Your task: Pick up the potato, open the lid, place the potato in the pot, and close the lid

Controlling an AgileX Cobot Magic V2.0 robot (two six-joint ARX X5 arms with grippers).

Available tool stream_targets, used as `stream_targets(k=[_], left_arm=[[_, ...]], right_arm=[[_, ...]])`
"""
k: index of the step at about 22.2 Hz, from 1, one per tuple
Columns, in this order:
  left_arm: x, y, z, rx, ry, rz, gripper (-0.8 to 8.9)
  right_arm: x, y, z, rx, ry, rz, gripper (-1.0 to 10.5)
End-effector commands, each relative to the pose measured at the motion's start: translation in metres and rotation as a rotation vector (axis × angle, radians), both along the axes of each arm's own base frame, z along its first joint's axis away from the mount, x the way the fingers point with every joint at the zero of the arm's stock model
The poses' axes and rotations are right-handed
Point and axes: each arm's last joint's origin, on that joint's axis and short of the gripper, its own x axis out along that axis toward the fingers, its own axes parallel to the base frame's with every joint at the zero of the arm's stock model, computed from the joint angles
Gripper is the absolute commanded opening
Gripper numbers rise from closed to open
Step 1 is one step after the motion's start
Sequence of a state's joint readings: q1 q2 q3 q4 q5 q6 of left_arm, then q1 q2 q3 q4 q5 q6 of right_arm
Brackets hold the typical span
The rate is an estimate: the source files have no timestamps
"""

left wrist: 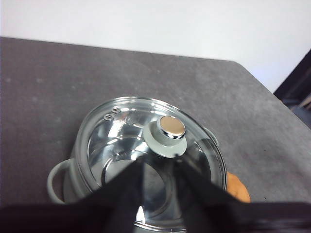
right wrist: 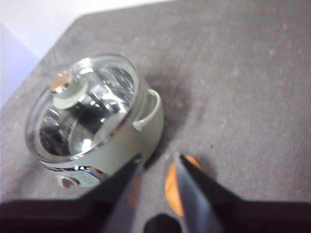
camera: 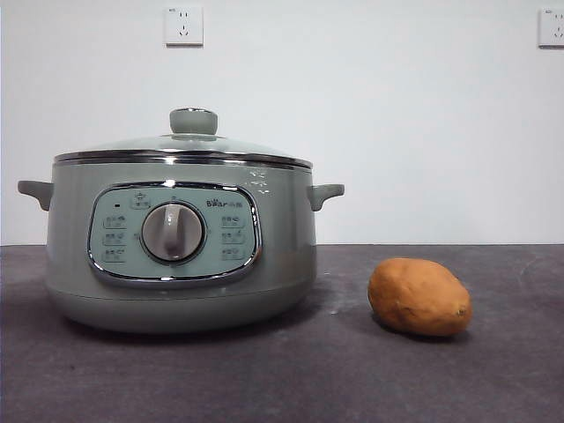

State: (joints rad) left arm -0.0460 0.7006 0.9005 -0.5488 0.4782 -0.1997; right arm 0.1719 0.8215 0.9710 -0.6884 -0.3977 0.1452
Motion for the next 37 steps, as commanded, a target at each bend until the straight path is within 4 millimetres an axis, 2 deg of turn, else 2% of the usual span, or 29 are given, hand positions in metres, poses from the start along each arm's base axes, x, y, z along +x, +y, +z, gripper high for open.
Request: stream_targets(k=[1, 3, 6, 9, 14, 18, 24, 28, 31, 32, 34, 37], left_arm=[[0.005, 0.0, 0.003, 0.011, -0.005, -0.019, 3.82], [0.01, -0.001, 0.002, 0.004, 0.007, -0.026, 3.81], [0.017, -0.002, -0.001, -0.002, 0.037, -0.037, 3.81], [0.017, -0.002, -0.001, -0.008, 0.04, -0.055, 3.81], [0.018, -0.002, 0.0, -0.011, 0.03, -0.056, 3.8], [0.018, -0.003, 0.0, -0.016, 0.032, -0.057, 3.77], [0.017, -0.006, 0.0, -0.019, 0.035, -0.077, 3.77], [0.017, -0.006, 0.0, -0.019, 0.035, -0.077, 3.77], [0.017, -0.006, 0.0, -0.019, 0.035, -0.077, 3.77], [0.017, -0.006, 0.0, -0.019, 0.035, -0.077, 3.77], [0.017, -0.006, 0.0, -0.019, 0.036, -0.077, 3.77], [0.017, -0.006, -0.001, -0.018, 0.043, -0.077, 3.77]], right_arm=[[0.006, 0.001, -0.003, -0.01, 0.018, 0.01, 5.2], [0.01, 0.002, -0.006, -0.013, 0.035, 0.011, 5.9], [0.018, 0.008, -0.011, -0.012, 0.068, 0.048, 6.0], [0.029, 0.027, -0.022, -0.05, 0.125, 0.102, 5.9], [0.053, 0.07, -0.057, -0.273, 0.234, 0.086, 5.9], [0.076, 0.098, -0.088, -0.364, 0.294, 0.1, 5.9], [0.105, 0.116, -0.134, -0.418, 0.377, 0.106, 5.9], [0.116, 0.122, -0.161, -0.459, 0.424, 0.097, 5.8], [0.118, 0.123, -0.171, -0.475, 0.455, 0.1, 3.9], [0.118, 0.124, -0.171, -0.474, 0.453, 0.1, 2.8], [0.118, 0.124, -0.171, -0.474, 0.456, 0.103, -0.2], [0.115, 0.122, -0.17, -0.485, 0.479, 0.105, -0.1]])
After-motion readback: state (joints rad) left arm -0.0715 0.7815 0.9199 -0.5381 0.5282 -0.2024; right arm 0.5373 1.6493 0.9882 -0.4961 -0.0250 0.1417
